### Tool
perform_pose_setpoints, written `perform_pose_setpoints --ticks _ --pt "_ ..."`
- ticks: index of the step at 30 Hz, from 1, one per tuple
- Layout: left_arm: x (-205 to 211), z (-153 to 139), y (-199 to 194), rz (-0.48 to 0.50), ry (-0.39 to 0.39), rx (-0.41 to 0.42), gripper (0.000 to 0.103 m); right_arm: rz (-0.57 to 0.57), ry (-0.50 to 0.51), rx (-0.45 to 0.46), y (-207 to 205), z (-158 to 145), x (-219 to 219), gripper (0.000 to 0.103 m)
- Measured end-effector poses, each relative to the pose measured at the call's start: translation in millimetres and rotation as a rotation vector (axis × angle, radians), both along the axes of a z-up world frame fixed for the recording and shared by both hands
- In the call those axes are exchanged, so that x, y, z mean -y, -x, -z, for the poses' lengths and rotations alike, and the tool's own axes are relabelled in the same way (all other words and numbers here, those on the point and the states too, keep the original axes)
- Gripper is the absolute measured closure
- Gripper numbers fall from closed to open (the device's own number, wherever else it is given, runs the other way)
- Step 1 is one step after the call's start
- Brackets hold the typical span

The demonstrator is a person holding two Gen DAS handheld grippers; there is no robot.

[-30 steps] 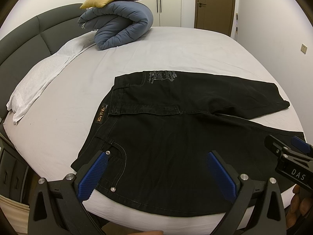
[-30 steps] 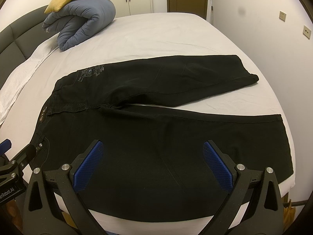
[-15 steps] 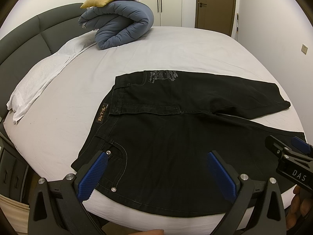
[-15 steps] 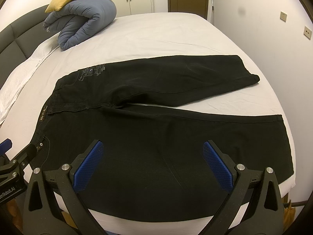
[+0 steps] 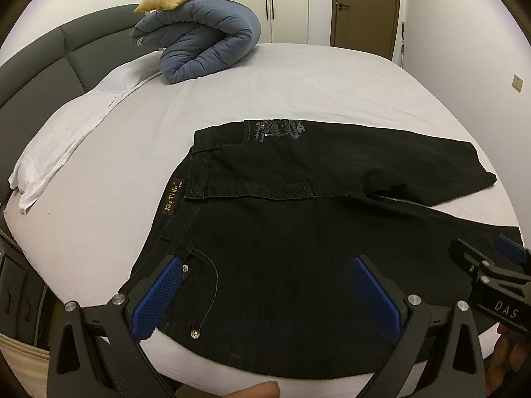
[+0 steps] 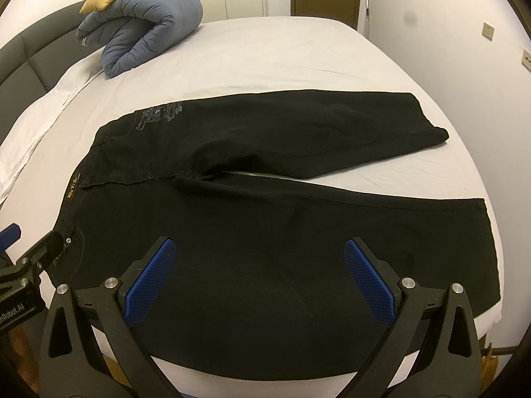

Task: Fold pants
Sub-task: 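Grasp the jeans waistband with the left tool while the right tool grasps the waistband beside it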

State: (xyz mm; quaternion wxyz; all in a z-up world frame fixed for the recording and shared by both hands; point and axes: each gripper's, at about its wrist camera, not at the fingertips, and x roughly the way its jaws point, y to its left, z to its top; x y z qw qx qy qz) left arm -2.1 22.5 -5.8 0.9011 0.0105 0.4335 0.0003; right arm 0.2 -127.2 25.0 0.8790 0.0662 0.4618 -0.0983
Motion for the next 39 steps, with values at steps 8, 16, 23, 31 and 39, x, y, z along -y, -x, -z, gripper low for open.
perform_pose_setpoints --ticks 8,16,23,31,39 --pt "-21.7 -2.0 -45.3 0.130 0.124 -0.027 0.000 -0.106 -0.048 -0.005 -41.9 1.6 9.5 0.000" --pt "-52.6 -2.6 -134.9 0.119 0.018 -0.032 0.000 -0.266 -0.131 0.055 -126.3 -17.4 39.0 0.000" --pt "-68.6 15.1 -242.6 0.220 -0.120 -0.055 0.000 -0.456 -0.096 0.092 -219.7 -24.6 55.9 0.001" --pt "-67.3 66.2 -357.3 0.431 -0.189 -0.261 0.000 -0.688 -0.054 0.005 -300.7 -1.4 62.7 0.022" --pt "-68.6 121.3 -408.4 0.536 -0.183 -0.480 0.001 -0.800 -0.093 -0.021 -326.9 14.2 70.3 0.031"
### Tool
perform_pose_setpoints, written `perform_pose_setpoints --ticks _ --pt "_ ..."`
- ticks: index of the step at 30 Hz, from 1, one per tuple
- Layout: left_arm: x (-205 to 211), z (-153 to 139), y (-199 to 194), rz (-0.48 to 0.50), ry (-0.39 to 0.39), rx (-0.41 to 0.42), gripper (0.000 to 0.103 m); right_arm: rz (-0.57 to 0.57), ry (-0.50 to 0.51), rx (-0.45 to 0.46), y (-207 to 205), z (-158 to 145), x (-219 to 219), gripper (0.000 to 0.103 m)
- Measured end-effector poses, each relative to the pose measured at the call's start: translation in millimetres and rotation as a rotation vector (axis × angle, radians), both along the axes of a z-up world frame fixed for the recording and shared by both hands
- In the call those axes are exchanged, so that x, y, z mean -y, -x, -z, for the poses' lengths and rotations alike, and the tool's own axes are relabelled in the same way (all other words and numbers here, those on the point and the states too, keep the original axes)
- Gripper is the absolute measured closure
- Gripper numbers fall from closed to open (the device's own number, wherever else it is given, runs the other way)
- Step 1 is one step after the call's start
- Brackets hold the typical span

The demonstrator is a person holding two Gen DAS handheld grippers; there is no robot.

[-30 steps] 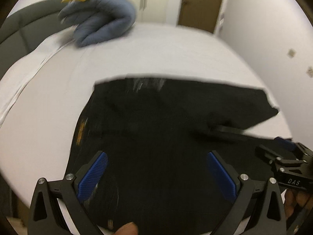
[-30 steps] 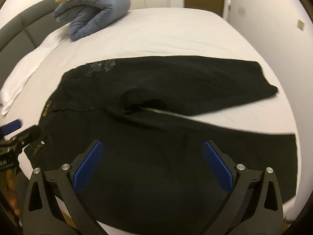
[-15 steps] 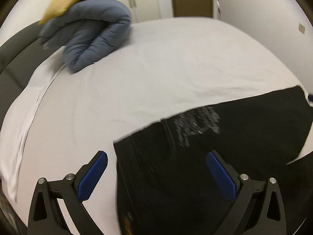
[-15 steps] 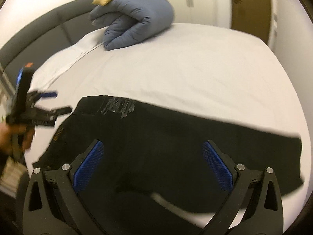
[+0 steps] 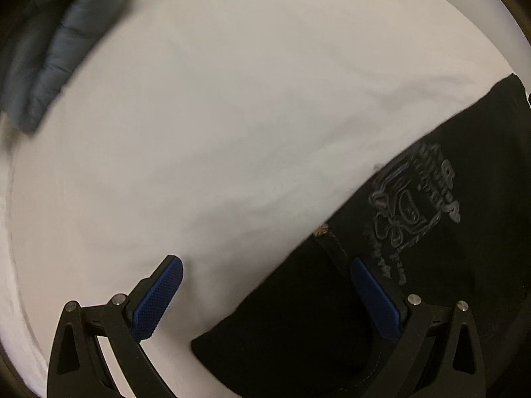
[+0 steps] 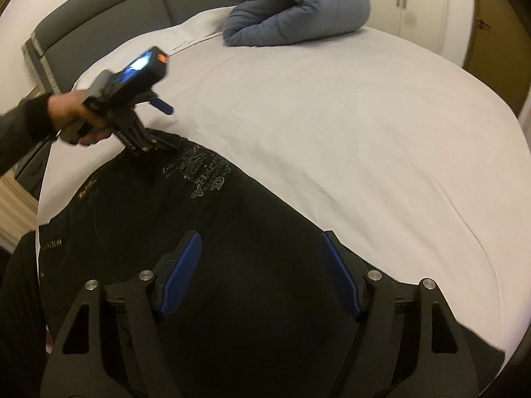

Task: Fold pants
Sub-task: 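Grasp the jeans waistband with the left tool while the right tool grasps the waistband beside it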

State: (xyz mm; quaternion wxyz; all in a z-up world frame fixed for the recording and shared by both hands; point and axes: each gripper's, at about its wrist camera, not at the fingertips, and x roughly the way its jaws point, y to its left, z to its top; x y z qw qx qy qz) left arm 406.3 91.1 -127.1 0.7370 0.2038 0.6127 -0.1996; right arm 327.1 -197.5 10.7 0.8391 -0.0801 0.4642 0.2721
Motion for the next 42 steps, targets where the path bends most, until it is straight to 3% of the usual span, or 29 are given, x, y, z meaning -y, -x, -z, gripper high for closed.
perform_pose_setpoints --ticks 3,4,6,7,8,10,17,19,24,31,37,42 --pt "-2.8 8.9 -2.6 0.011 0.049 -0.066 0.013 -0.048 0.011 -0.014 -5.9 5.5 -5.6 0.037" --pt "-3.0 9.5 -2.4 0.009 0.061 -0.073 0.021 -0.059 0.018 -0.017 -7.9 7.0 -7.5 0.041" --pt "1.1 9.3 2.0 0.023 0.092 -0.084 0.043 -0.073 0.016 -0.031 -14.8 9.2 -11.2 0.045" --pt "3.6 7.7 5.0 0.029 0.103 -0.081 0.063 -0.081 0.016 -0.034 -20.4 9.7 -14.7 0.046" --pt "5.6 5.5 7.3 0.028 0.100 -0.062 0.090 -0.090 0.019 -0.035 -27.8 11.7 -19.3 0.047" --pt "7.3 -0.5 14.8 0.032 0.092 -0.005 0.096 -0.124 0.033 -0.030 -38.5 12.5 -30.4 0.050" --pt "10.4 -31.6 61.3 0.074 0.099 0.212 0.098 -0.191 0.106 -0.081 -76.4 28.1 -63.7 0.056" --pt "11.4 -40.3 73.5 0.096 0.075 0.261 0.098 -0.199 0.126 -0.084 -83.5 30.3 -69.1 0.061" --pt "14.3 -50.8 100.1 0.138 0.047 0.348 0.098 -0.221 0.129 -0.131 -101.6 36.3 -78.8 0.062" --pt "7.2 -60.2 115.1 0.137 0.069 0.360 0.098 -0.254 0.187 -0.218 -120.9 54.6 -85.4 0.062" --pt "5.6 -63.9 127.6 0.124 0.075 0.360 0.098 -0.284 0.162 -0.228 -114.0 50.7 -92.5 0.094" --pt "1.8 -62.2 123.2 0.092 0.086 0.360 0.098 -0.197 0.134 -0.205 -96.9 33.5 -91.0 0.098"
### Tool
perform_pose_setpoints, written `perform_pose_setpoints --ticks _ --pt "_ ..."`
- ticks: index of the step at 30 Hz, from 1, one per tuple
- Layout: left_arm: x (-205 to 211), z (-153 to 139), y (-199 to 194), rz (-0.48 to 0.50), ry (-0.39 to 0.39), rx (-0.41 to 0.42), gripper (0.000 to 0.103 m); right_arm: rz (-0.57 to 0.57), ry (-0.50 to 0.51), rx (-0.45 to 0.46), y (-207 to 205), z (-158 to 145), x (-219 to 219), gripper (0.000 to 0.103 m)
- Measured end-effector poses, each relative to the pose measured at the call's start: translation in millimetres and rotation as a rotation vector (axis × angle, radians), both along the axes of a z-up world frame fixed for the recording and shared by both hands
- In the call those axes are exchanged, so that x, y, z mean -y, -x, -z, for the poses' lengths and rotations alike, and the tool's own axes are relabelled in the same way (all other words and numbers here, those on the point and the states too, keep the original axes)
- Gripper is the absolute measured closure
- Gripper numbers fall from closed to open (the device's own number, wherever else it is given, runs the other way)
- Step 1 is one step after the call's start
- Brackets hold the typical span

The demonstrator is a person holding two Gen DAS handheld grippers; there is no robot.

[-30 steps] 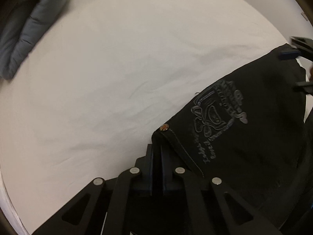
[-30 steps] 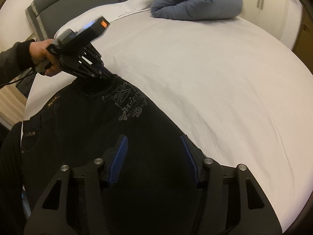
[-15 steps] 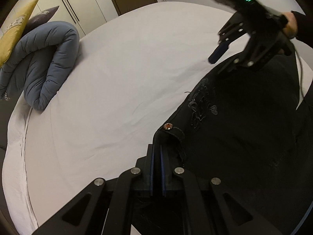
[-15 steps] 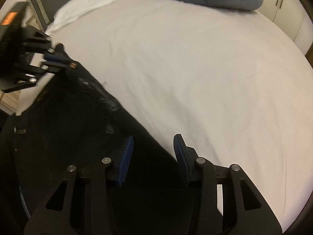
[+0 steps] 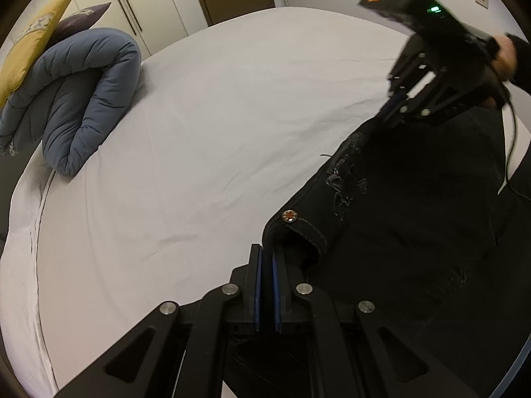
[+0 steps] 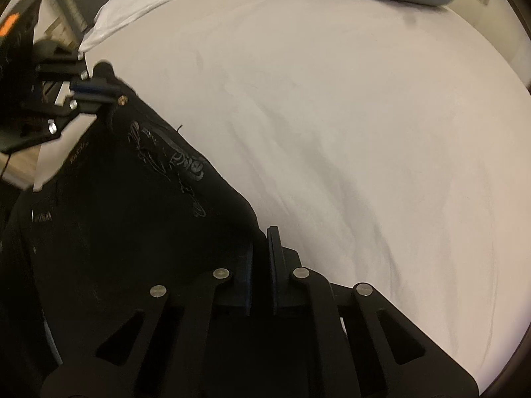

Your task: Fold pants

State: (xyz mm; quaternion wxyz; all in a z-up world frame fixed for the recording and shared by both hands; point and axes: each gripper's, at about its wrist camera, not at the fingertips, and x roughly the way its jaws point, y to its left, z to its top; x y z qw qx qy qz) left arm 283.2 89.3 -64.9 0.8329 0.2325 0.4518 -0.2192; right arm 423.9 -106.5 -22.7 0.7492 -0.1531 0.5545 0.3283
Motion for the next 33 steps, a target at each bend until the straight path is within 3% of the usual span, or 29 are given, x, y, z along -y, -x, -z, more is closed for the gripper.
perform_pose_setpoints --ticks 3,8,14,18,20,24,28,33 --pt "-0.2 -0.5 4.9 -0.014 0.018 -0.002 0.098 0.123 -0.049 0.001 16.7 -8.5 -0.6 0.099" --pt "4.0 -4.4 22.8 -0.028 0.053 -0.010 0.098 0.330 -0.227 -0.064 34.0 -5.8 -21.9 0.100" --pt "0.1 -14.5 55.8 -0.019 0.067 -0.010 0.098 0.339 -0.239 -0.010 90.1 -12.4 -38.3 0.100" --pt "-7.5 -13.7 91.5 -0.010 0.057 -0.002 0.098 0.261 -0.124 0.094 150.3 -37.4 -45.2 0.100" --pt "-12.2 -12.4 112.1 -0.003 0.050 -0.002 0.098 0.193 -0.008 0.174 188.7 -46.8 -55.0 0.100" --pt "-21.3 -7.1 158.5 0.033 0.060 -0.033 0.098 0.115 0.109 0.251 252.5 -54.9 -70.9 0.100" --pt "-17.1 5.7 202.7 0.098 0.001 -0.054 0.098 0.023 0.232 0.304 324.3 -40.4 -104.4 0.100" --pt "-20.3 25.4 248.3 0.154 -0.057 -0.075 0.098 -0.037 0.305 0.317 386.9 -9.3 -161.4 0.100"
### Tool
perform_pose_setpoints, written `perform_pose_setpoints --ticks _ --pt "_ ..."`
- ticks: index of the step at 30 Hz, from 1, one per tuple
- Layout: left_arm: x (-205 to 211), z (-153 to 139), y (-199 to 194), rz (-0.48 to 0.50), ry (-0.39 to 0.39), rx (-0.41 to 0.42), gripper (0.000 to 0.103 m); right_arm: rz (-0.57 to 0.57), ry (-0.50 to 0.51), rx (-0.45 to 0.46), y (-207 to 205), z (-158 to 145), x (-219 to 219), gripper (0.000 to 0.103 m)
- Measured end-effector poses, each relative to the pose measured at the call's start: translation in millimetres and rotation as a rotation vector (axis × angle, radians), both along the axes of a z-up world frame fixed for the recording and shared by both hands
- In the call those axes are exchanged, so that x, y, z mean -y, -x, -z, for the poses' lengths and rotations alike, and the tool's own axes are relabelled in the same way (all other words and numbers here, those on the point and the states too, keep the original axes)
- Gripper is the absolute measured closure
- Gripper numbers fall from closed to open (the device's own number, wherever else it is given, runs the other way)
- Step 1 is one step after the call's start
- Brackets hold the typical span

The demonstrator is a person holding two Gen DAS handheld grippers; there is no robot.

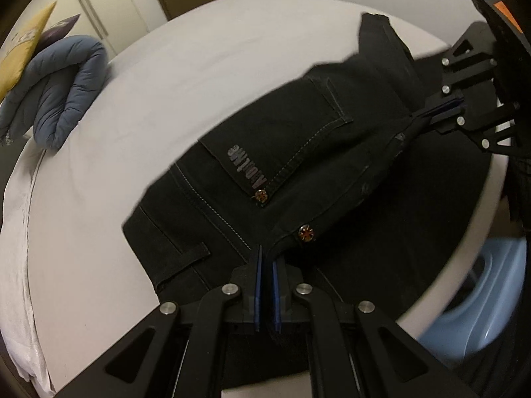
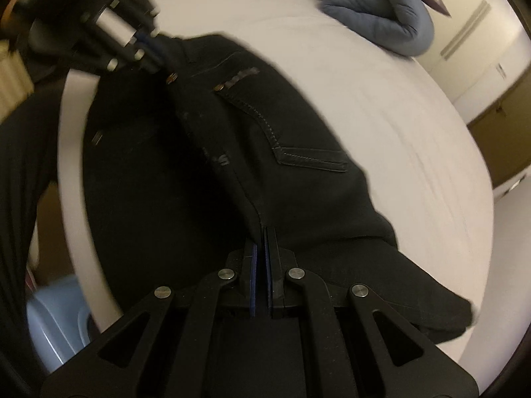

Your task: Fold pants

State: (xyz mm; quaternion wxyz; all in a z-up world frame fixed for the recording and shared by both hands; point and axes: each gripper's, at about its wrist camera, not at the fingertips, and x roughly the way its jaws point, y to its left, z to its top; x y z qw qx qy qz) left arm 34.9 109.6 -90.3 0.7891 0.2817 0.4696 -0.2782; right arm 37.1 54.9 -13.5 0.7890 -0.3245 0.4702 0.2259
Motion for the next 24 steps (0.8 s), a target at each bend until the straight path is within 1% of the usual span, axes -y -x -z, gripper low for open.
perform_pose_setpoints --ticks 3,5,9,13,14,15,19,24 --pt "-5.7 7.8 17.2 0.007 -0.009 -0.021 0.098 -0.014 0.008 -0.015 27.7 12.5 -25.4 0.100" --pt "-9.8 10.7 28.1 0.020 -0.011 -0.030 0.098 -0.025 0.026 -0.015 37.4 18.6 -24.9 0.100" --pt "-14.3 17.7 43.3 0.039 -0.026 -0.037 0.098 -0.038 0.055 -0.016 60.3 31.0 -39.7 0.100" --pt "-22.6 18.7 41.5 0.040 -0.009 -0.054 0.098 -0.056 0.088 -0.009 63.9 32.6 -58.1 0.100" --pt "-21.5 18.2 39.7 0.044 -0.011 -0.056 0.098 -0.057 0.090 -0.012 56.5 34.5 -50.9 0.100" --pt "-21.3 18.3 40.5 0.052 -0.017 -0.054 0.098 -0.056 0.095 -0.012 74.1 31.6 -62.3 0.100" --pt "-17.2 20.7 54.0 0.071 -0.036 -0.050 0.098 -0.050 0.108 -0.009 79.4 21.5 -56.3 0.100" --pt "-18.7 28.7 54.6 0.060 -0.032 -0.069 0.098 -0.052 0.111 -0.029 79.1 27.2 -55.4 0.100"
